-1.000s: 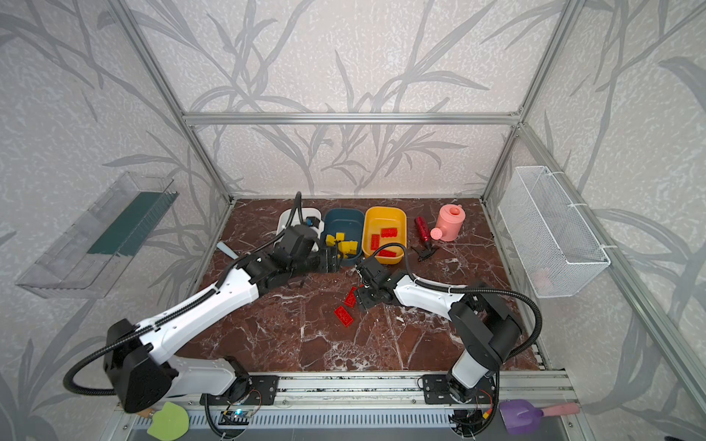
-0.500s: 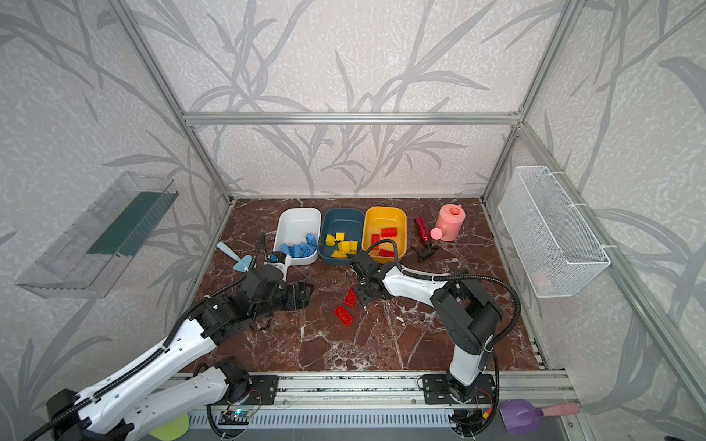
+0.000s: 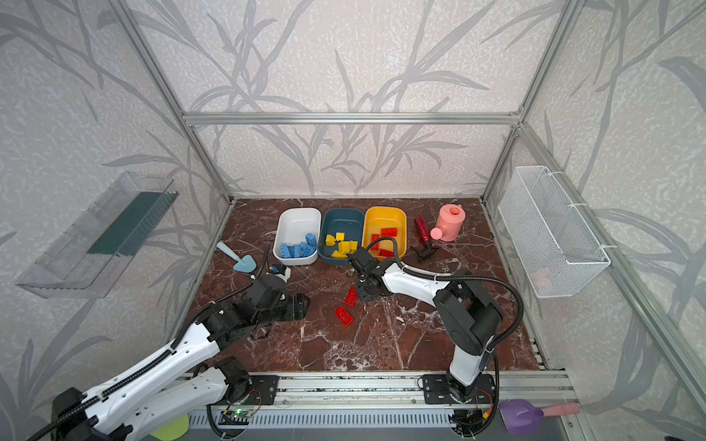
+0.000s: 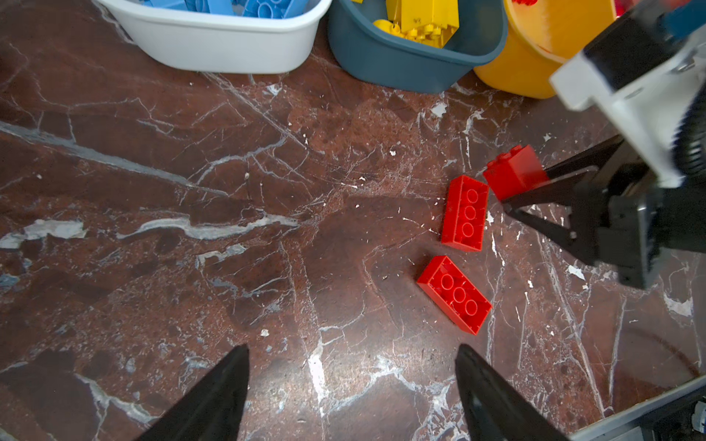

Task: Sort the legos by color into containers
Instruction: 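Grasp the red 2x2 brick with the right gripper while the left arm withdraws, then drop the red 2x2 brick into the yellow tub with the right gripper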

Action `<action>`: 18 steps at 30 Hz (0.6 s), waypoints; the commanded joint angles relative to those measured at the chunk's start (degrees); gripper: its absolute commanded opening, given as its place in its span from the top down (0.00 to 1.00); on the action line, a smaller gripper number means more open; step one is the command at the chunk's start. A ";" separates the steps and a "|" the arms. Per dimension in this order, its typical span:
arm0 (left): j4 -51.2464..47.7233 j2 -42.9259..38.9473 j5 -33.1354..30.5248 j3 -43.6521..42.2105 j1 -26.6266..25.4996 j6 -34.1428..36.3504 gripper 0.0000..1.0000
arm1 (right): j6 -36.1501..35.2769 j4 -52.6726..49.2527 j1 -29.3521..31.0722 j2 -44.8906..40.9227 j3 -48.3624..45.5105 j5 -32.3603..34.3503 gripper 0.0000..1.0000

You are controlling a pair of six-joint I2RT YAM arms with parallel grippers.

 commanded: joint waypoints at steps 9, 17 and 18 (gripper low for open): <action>5.83 2.75 2.73 -3.11 -0.12 -2.12 0.16 | 0.90 1.36 -13.12 -4.92 7.97 -4.71 0.67; 6.75 2.47 3.08 -5.30 -0.18 -2.47 0.16 | 0.35 2.51 -20.49 5.26 16.50 -7.95 0.66; 6.90 2.57 3.13 -5.41 -0.15 -2.52 0.16 | 0.24 2.31 -20.70 6.47 17.69 -7.77 0.64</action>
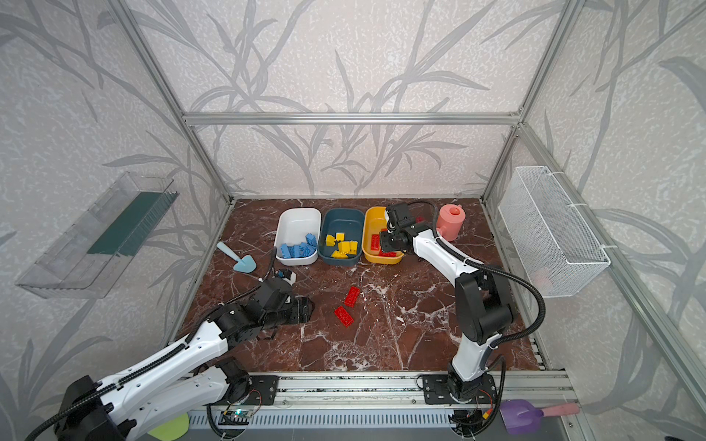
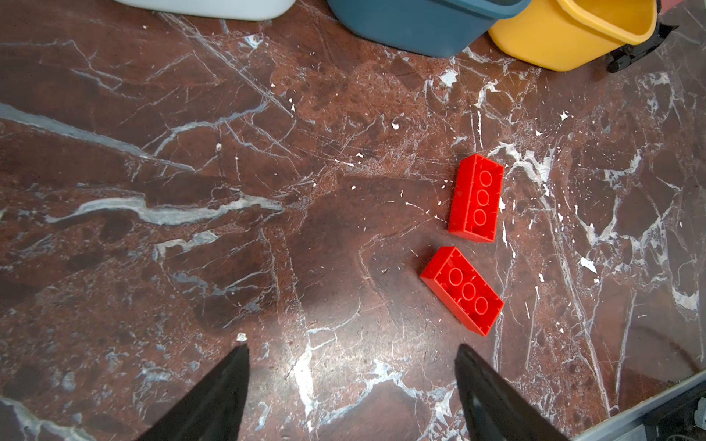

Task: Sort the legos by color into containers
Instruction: 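Drop the red 2x2 brick into the yellow tub with the right gripper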

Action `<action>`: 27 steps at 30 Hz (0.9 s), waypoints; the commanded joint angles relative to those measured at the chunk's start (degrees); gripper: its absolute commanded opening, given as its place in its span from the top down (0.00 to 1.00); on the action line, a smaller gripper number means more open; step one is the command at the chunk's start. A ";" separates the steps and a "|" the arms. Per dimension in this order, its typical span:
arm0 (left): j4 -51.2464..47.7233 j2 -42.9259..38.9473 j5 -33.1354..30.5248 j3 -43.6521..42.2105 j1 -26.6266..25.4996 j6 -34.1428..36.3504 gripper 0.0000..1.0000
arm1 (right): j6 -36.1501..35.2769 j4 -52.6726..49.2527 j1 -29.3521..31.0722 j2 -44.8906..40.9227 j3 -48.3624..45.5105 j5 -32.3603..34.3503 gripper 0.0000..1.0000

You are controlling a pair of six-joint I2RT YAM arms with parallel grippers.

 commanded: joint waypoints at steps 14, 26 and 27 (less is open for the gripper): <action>0.49 0.80 1.19 0.10 -0.84 -0.14 0.17 | -0.48 -2.83 -0.70 3.98 7.03 -0.58 0.28; 7.16 13.84 -6.56 5.02 -14.08 -6.60 0.19 | 3.46 7.17 1.64 -19.06 -16.78 0.41 0.22; 7.57 15.59 -7.56 6.02 -15.11 -7.07 0.18 | 3.79 7.74 1.83 -21.05 -18.85 0.83 0.21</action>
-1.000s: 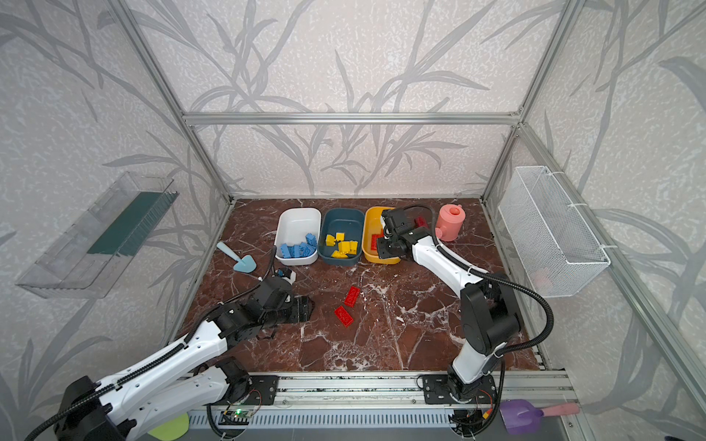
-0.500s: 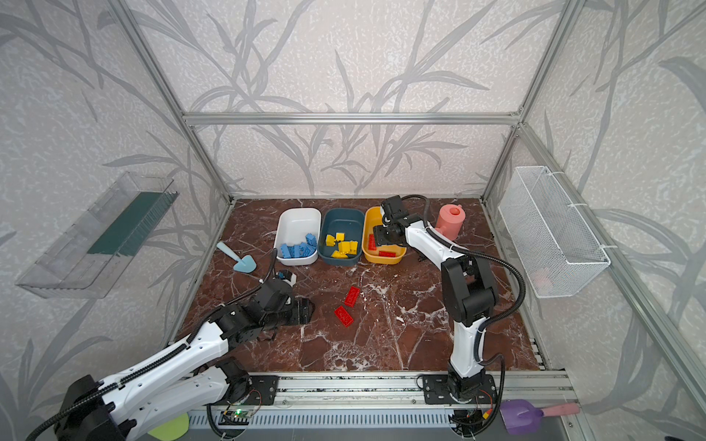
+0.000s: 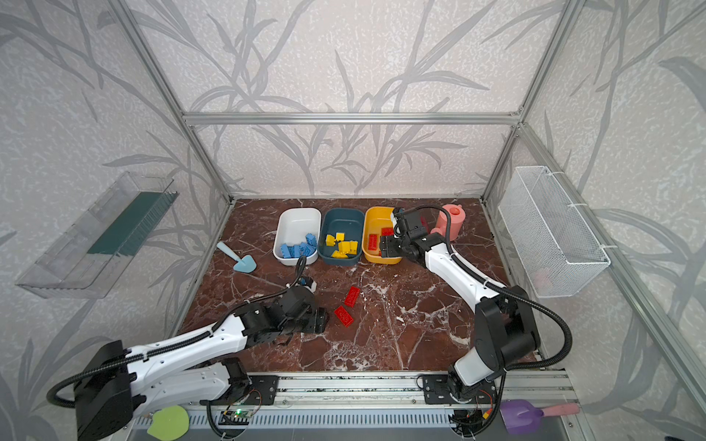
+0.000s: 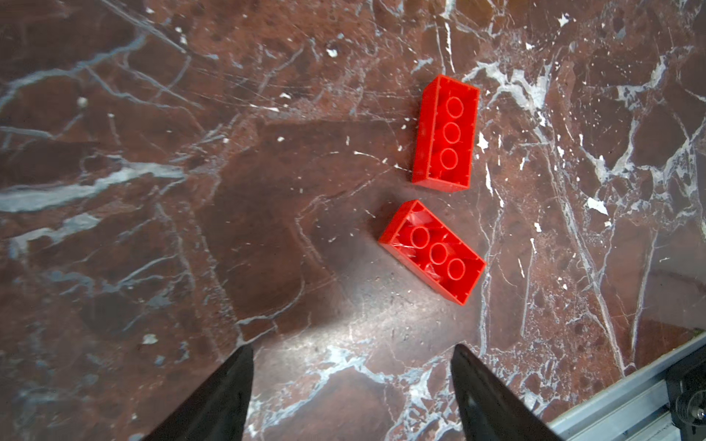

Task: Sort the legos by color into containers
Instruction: 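Drop the red 2x2 brick into the yellow tub with the right gripper, then grasp a red 2x4 brick with the left gripper while the right withdraws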

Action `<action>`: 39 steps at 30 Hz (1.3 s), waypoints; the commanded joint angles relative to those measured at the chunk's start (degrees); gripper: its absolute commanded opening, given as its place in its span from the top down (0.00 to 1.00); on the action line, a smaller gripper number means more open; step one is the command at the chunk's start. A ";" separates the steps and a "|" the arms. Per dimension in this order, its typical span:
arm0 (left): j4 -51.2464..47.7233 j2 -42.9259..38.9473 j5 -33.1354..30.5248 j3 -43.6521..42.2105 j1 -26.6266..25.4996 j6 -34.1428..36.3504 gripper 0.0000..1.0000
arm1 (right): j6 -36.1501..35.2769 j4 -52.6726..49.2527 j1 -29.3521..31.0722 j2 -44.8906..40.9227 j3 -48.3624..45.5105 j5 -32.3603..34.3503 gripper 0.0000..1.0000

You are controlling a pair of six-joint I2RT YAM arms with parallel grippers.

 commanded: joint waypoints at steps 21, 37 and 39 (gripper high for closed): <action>-0.33 28.32 -8.58 16.22 -5.04 -6.37 0.16 | 1.49 5.02 3.91 -19.68 -18.72 3.28 0.21; -1.42 24.58 -9.34 12.94 -5.02 -5.25 0.39 | 1.39 5.20 5.74 -18.67 -18.43 3.11 0.21; -0.54 25.25 -7.85 13.00 -5.01 -4.99 0.44 | 1.33 4.83 6.06 -18.76 -18.31 3.26 0.21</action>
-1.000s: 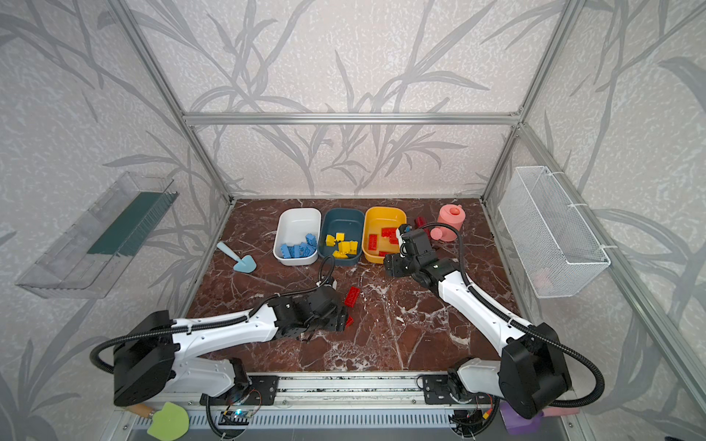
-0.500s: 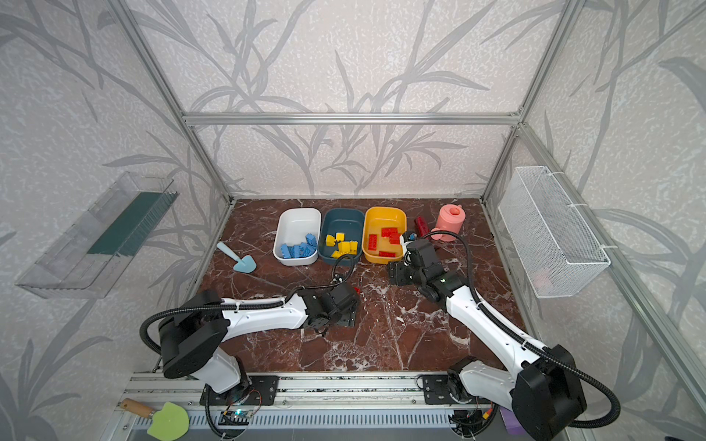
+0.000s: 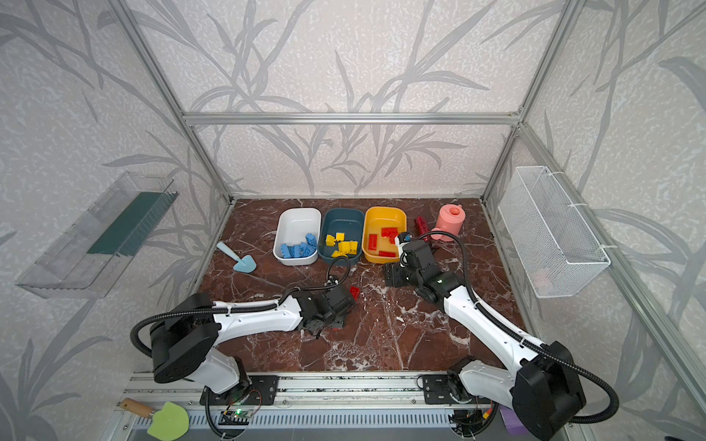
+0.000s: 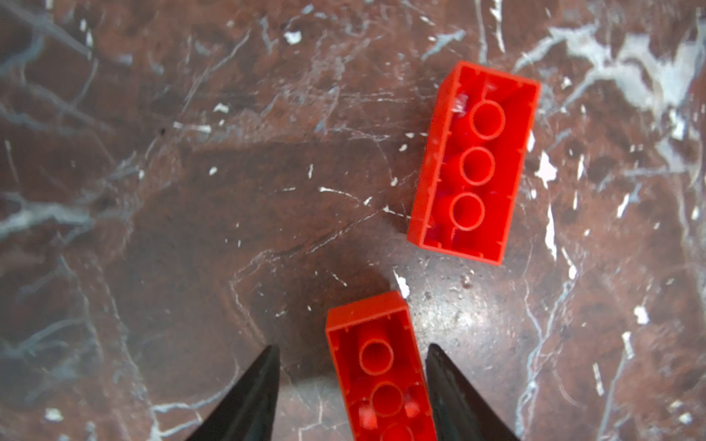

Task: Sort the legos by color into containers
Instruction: 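Grasp a red 2x4 brick with the left gripper while the right withdraws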

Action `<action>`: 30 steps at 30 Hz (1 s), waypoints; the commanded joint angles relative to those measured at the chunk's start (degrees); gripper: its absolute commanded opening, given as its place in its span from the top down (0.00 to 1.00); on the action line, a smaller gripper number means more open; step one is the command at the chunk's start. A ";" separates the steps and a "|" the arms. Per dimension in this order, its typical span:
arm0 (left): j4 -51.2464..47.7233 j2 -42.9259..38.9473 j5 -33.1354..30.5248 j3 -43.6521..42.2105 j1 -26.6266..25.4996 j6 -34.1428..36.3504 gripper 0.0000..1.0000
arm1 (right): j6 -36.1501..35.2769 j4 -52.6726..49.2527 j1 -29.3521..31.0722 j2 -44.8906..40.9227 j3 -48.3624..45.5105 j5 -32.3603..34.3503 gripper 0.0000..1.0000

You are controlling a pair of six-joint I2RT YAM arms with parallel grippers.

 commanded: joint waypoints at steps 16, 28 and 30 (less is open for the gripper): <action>1.83 2.59 2.71 -0.78 0.32 -0.27 0.61 | -0.52 -1.15 2.71 -0.77 0.69 1.19 0.21; -2.82 -4.46 1.15 3.80 1.71 3.98 0.70 | 0.76 -0.26 3.25 -2.76 -2.70 0.35 0.21; -4.23 -5.80 1.36 6.09 3.07 5.90 0.69 | 1.34 0.23 3.32 -3.70 -4.21 0.10 0.21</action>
